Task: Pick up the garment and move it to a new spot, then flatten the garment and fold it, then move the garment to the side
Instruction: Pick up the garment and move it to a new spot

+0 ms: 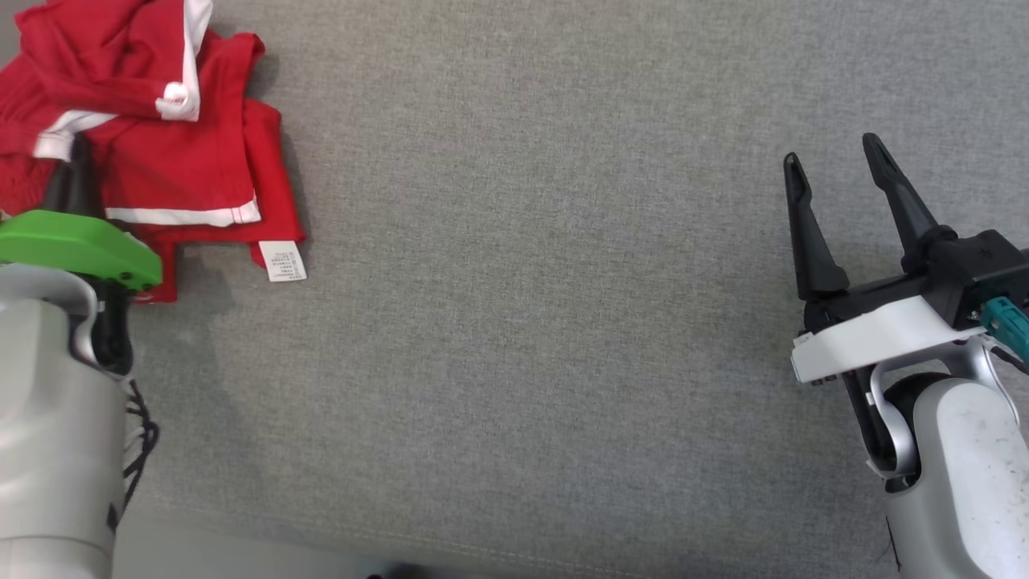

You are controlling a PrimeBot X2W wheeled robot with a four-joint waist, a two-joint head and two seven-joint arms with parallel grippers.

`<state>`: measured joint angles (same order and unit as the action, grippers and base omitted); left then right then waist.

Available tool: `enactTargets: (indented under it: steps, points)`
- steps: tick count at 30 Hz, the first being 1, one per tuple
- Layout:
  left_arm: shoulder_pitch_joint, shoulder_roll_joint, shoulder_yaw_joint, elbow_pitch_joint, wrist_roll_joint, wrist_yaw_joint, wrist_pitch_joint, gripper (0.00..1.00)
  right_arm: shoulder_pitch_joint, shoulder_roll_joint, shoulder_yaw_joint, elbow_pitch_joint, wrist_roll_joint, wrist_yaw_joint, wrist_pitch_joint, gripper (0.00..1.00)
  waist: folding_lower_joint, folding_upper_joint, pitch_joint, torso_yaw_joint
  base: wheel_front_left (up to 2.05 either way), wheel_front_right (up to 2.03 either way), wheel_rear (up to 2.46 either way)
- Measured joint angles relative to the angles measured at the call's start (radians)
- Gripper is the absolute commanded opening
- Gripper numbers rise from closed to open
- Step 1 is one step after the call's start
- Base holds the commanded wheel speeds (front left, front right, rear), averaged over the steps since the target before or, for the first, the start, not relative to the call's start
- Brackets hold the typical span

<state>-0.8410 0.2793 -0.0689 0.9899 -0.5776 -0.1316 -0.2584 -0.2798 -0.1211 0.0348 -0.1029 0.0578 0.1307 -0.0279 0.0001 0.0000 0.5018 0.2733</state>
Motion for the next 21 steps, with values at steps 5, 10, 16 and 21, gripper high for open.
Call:
enactTargets:
  steps: [5,10,16,21]
  points:
    - [0.095,0.027,0.084,-0.182,0.067,0.021,-0.004,0.0,0.01,0.016,0.001,0.025,0.001,0.0,-0.022,1.0,0.0,0.0,-0.051,-0.001,0.0,0.0,0.0]
    - [0.221,0.023,0.15,-0.356,0.141,0.044,-0.004,0.0,0.038,0.033,0.0,0.053,0.011,0.0,-0.042,1.0,-0.0001,0.0,-0.118,-0.006,0.0,0.0,0.0]
    - [0.376,-0.003,0.18,-0.564,0.209,0.067,-0.004,0.0,0.086,0.049,0.006,0.085,0.024,0.0,-0.056,1.0,-0.0001,0.0,-0.214,-0.02,0.0,0.0,0.0]
    - [0.525,-0.026,0.193,-0.736,0.226,0.103,-0.004,0.0,0.123,0.06,0.008,0.098,0.042,0.0,-0.062,1.0,-0.0002,0.0,-0.297,-0.043,0.0,0.0,0.0]
